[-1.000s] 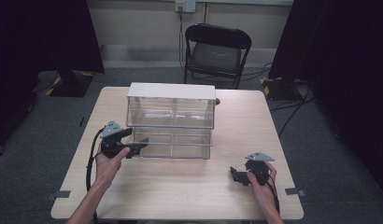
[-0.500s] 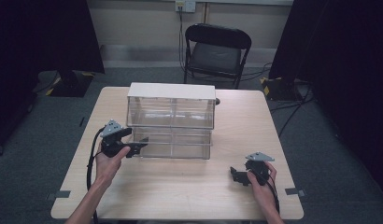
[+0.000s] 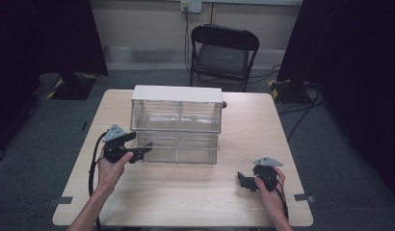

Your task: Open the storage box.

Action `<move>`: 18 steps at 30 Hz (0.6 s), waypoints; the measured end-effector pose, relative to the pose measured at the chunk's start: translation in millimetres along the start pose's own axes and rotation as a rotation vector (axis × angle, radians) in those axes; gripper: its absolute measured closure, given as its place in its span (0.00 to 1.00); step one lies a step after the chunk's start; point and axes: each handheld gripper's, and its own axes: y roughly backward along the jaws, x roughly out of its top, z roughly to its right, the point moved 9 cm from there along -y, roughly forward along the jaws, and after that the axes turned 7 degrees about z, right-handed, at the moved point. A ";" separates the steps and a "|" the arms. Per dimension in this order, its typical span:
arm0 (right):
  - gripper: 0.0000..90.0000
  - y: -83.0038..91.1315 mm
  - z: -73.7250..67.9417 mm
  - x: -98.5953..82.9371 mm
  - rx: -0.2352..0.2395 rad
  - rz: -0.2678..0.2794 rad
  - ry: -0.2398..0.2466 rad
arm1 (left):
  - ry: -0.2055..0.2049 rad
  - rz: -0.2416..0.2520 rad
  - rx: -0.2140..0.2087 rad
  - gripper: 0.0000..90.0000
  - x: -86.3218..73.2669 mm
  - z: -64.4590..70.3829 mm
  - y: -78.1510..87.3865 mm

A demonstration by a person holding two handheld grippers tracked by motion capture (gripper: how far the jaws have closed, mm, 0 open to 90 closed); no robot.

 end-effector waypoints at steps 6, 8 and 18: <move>0.09 0.0 0.0 0.0 0.000 0.000 0.000 | -0.004 -0.002 0.000 0.21 -0.3 0.5 0.8; 0.09 0.0 0.0 0.0 0.000 0.000 0.000 | 0.000 -0.001 0.001 0.21 -0.5 0.7 0.9; 0.09 0.0 0.0 0.0 0.000 0.000 0.000 | 0.000 0.018 -0.003 0.17 3.8 -0.4 5.1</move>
